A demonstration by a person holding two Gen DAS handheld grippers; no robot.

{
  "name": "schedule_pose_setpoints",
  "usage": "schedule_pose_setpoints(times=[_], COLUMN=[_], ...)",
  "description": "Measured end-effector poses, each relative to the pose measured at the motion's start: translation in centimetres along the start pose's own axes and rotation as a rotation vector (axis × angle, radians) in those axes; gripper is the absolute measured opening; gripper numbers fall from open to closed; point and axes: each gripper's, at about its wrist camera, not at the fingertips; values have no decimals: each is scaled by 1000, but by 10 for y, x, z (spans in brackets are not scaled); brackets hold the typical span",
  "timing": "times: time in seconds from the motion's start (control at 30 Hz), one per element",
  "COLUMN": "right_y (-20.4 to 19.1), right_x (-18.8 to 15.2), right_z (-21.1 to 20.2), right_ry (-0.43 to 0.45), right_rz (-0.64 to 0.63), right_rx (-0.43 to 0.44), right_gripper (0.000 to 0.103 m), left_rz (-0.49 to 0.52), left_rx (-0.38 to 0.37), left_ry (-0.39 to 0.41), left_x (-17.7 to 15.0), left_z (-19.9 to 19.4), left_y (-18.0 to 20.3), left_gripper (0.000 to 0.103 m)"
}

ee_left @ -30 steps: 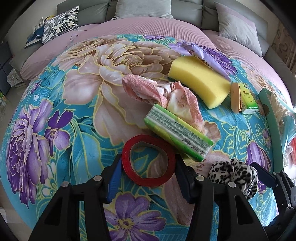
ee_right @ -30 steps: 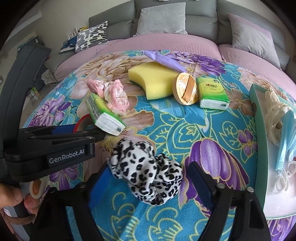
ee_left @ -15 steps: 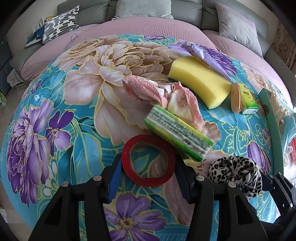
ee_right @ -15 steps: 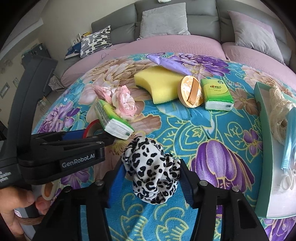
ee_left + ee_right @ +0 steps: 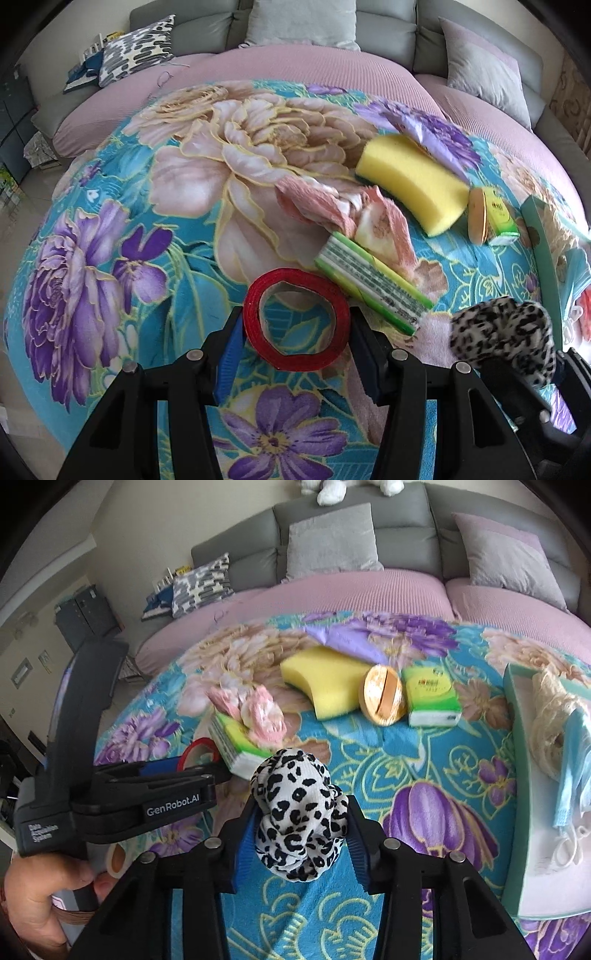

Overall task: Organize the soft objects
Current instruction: 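Lift the ring and scrunchie and carry both over the tray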

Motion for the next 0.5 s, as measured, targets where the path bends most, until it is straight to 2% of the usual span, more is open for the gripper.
schedule_pose_setpoints(times=[0.2,0.33,0.5], right_y=[6,16,38], right_x=[3,6,10], right_z=[-6,-19,-34], right_ry=[20,54,94], right_rz=[21,37,72], right_rx=[-9,-26,-77], right_gripper=[46,46,46], left_rz=[-27,-28,-1], left_rx=[37,91,57], left_ry=[44,99,162], left_x=[3,6,11], left_z=[-14,-32,-53], left_y=[-11,-11,3], left_gripper=[56,56,56])
Point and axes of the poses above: each gripper's, at about its wrist camera, not at the fingertips, and z roughly the way its jaws point, y to its right, x to its top, and after that the axes turned 9 degrees about -x, right-handed
